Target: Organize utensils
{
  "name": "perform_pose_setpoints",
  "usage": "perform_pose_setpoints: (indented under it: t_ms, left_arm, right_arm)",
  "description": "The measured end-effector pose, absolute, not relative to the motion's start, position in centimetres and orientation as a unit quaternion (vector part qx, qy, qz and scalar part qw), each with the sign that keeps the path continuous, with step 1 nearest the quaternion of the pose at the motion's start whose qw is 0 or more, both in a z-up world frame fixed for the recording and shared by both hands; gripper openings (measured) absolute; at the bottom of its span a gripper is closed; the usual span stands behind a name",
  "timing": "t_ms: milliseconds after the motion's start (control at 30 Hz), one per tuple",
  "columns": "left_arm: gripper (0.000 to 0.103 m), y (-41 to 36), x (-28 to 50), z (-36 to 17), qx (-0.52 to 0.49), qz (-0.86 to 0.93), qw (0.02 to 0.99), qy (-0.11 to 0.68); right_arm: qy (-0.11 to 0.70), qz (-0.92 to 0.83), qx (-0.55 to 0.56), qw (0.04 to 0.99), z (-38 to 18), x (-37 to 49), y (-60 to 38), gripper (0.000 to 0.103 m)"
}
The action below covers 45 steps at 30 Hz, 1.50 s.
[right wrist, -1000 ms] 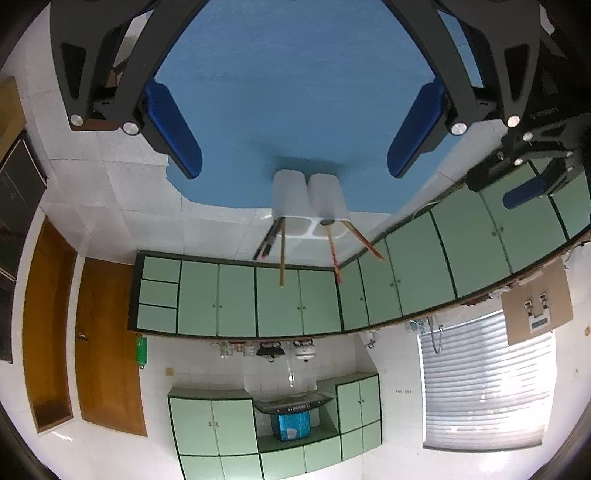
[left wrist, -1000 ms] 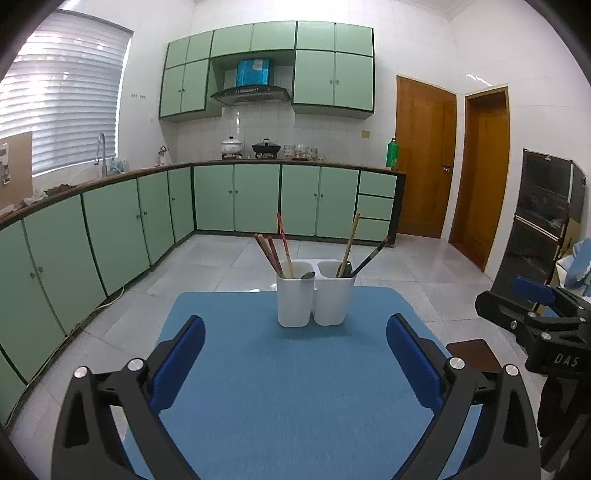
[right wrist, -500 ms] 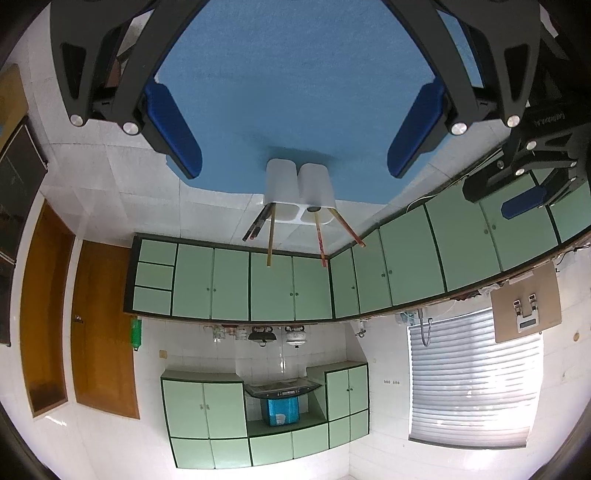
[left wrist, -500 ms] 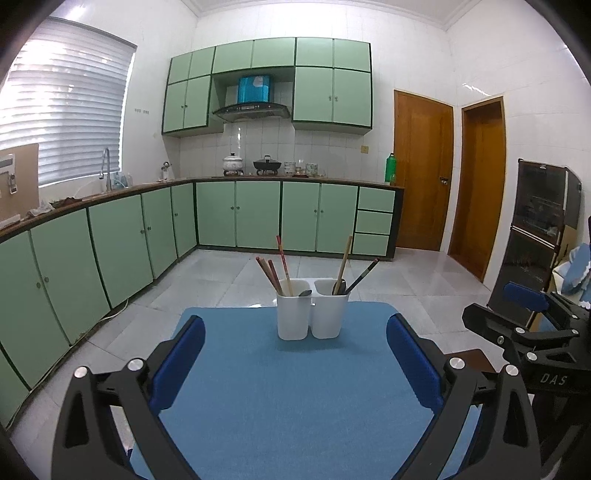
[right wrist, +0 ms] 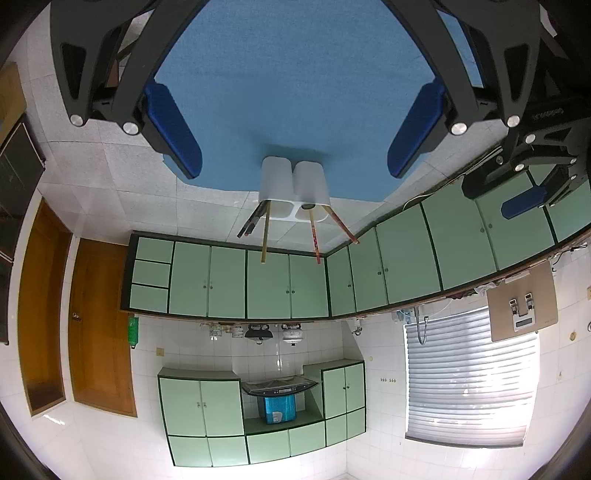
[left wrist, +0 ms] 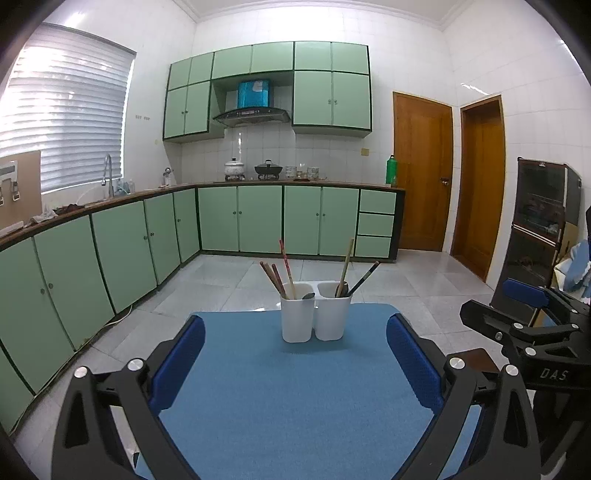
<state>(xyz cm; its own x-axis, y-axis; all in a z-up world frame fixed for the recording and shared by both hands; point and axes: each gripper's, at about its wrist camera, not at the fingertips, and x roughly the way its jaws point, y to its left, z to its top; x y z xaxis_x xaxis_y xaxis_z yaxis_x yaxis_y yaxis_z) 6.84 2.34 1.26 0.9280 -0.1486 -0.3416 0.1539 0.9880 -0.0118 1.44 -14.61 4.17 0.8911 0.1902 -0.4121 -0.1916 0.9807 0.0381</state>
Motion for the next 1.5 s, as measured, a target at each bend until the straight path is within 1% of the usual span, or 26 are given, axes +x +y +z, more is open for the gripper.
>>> perform_pose_setpoints:
  t_ms: [1500]
  left_arm:
    - [0.096,2.31,6.70,1.36,0.008,-0.078,0.981,0.175]
  right_arm:
    - [0.214,0.099,0.002,0.972,4.07,1.25,-14.66,0.097]
